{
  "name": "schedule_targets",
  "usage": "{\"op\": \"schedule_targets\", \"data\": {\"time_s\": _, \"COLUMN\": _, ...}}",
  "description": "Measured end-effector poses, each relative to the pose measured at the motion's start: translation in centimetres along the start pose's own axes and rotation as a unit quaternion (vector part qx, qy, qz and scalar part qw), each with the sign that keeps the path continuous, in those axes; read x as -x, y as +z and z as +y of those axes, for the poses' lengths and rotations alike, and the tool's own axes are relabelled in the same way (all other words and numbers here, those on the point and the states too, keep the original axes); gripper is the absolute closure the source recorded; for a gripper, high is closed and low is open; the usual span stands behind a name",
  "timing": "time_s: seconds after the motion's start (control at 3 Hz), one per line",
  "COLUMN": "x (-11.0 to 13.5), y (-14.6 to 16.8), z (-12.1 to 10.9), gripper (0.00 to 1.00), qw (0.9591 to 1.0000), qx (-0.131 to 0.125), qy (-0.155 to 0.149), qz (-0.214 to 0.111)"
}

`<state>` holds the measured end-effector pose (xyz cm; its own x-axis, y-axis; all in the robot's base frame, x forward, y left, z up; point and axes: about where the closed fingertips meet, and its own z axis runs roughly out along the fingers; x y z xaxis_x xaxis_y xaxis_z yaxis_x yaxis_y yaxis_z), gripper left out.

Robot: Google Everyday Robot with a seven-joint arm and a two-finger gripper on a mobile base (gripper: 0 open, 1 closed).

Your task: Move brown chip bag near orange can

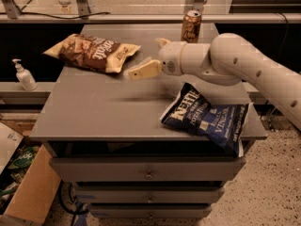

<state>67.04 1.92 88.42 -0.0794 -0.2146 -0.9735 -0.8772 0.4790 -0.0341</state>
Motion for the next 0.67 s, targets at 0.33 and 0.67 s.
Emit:
{"op": "schedule_targets", "data": {"time_s": 0.33, "x": 1.0, "y": 3.4, "z": 0.6, "gripper": 0.00, "qw": 0.9996, "qx": 0.022, "qy": -0.015, "qz": 0.013}}
{"op": "schedule_targets", "data": {"time_s": 0.67, "x": 0.9, "y": 6.2, "z": 1.2, "gripper": 0.00, "qw": 0.9986, "qx": 0.031, "qy": -0.022, "qz": 0.036}}
